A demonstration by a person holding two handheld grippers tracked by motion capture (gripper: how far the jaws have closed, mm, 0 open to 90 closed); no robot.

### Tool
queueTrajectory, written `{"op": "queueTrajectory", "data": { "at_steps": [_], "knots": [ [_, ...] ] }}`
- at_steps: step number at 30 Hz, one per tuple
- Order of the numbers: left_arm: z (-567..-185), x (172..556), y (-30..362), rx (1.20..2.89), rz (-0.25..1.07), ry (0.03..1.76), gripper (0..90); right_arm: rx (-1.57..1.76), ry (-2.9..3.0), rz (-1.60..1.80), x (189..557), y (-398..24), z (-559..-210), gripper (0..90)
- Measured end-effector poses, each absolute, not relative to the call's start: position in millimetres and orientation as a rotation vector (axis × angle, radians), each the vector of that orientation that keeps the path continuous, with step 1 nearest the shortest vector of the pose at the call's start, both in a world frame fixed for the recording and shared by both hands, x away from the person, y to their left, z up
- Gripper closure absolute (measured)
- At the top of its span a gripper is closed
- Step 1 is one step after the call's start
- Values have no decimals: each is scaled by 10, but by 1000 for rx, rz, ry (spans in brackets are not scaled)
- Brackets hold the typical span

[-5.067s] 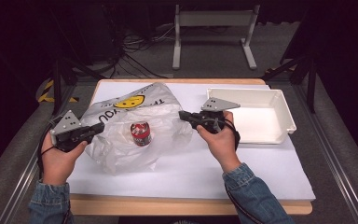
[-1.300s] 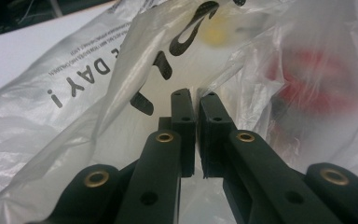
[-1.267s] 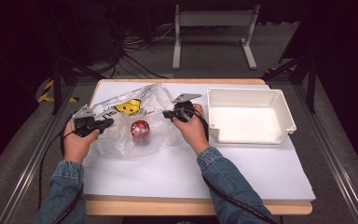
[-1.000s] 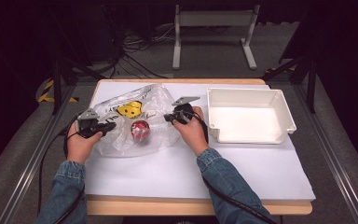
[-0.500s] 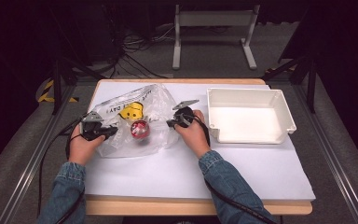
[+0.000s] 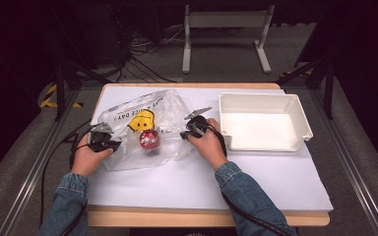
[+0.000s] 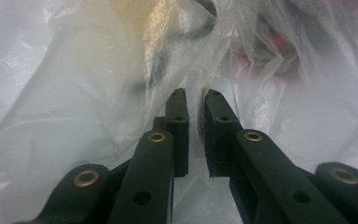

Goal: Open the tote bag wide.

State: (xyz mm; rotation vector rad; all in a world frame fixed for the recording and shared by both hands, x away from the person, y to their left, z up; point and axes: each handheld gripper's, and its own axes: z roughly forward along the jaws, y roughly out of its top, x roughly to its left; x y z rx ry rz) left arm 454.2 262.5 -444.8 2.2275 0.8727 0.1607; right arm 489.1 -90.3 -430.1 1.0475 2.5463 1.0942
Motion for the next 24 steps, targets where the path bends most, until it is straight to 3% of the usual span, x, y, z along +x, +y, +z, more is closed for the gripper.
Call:
{"op": "queueTrajectory", "data": {
  "at_steps": [6, 9, 10, 15, 18, 24],
  "knots": [
    [-4422, 4521, 2610, 2220, 143, 865, 738, 1059, 2540, 1086, 4850, -946, -4276, 883],
    [-4374, 4502, 2649, 2176, 138, 882, 581, 1059, 2524, 1094, 4834, -964, -4257, 830],
    [-4343, 4488, 2681, 2146, 132, 895, 581, 1060, 2512, 1093, 4831, -970, -4250, 785],
    [-4233, 4446, 2767, 2079, 133, 876, 426, 1061, 2431, 1190, 4812, -1001, -4184, 383],
    [-4123, 4400, 2818, 2034, 141, 863, 338, 1065, 2394, 1254, 4785, -1014, -4118, 289],
    [-3976, 4335, 2869, 1990, 168, 838, 269, 1038, 2347, 1361, 4705, -1022, -3953, 238]
  ]
}}
